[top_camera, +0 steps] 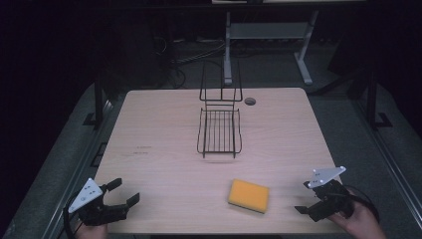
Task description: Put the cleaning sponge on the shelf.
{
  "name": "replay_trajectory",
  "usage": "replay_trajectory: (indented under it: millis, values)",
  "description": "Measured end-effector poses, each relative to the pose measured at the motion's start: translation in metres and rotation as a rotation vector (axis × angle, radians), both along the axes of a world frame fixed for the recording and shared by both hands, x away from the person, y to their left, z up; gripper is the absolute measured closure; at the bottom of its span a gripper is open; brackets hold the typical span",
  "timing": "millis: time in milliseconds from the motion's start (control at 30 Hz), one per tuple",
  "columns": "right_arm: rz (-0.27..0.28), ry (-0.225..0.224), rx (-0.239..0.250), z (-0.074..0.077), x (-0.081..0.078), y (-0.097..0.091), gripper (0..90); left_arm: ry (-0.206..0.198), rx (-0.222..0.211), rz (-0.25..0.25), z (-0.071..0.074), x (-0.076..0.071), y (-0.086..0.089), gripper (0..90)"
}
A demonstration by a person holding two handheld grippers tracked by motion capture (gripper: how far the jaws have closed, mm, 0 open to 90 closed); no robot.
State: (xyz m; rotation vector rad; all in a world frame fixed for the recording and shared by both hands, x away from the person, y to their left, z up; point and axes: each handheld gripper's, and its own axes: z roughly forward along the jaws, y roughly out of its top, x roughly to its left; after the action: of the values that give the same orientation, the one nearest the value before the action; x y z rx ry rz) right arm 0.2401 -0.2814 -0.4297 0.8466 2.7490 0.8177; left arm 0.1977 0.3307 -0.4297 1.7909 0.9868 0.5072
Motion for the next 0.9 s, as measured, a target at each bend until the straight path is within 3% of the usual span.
replay_trajectory:
  millis: [900]
  values:
    - [0.096,-0.017,-0.03,0.012,0.003,0.037,14.2,-0.009,-0.005,0.011,0.001,-0.002,0.003,12.8]
